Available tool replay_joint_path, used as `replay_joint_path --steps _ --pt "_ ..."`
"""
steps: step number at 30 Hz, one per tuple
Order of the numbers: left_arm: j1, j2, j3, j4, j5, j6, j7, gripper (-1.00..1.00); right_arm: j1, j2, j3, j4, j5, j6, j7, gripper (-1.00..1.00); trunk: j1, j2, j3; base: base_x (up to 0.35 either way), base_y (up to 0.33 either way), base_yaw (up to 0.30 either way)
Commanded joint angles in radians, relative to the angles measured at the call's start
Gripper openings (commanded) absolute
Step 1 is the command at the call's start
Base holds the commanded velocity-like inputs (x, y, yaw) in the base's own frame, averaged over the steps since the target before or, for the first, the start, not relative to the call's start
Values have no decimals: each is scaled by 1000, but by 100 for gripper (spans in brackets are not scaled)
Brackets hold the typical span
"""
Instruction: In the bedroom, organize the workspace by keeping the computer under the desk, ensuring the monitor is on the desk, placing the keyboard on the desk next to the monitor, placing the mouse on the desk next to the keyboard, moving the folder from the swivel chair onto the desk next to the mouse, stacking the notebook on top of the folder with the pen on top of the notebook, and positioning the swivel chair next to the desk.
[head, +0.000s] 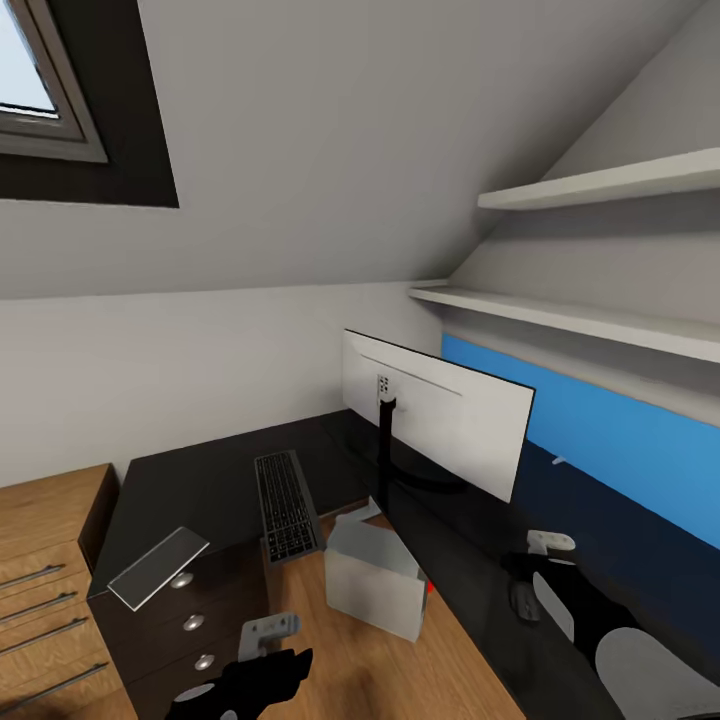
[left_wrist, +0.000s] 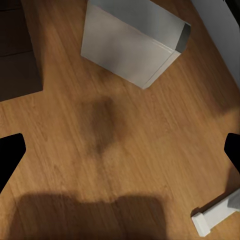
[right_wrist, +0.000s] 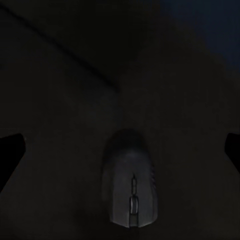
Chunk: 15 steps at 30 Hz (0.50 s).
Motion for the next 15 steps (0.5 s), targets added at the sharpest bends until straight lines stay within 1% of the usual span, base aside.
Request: replay_joint_path --steps 1,15 --pt "0 0 0 -2 11 4 9 100 0 -1 8 -2 -10 5 -8 100 4 -8 -5 0 0 0" --pt "0 0 2 -3 10 5 10 100 0 -6 5 0 -11 5 -7 100 58 -106 -49 0 0 0"
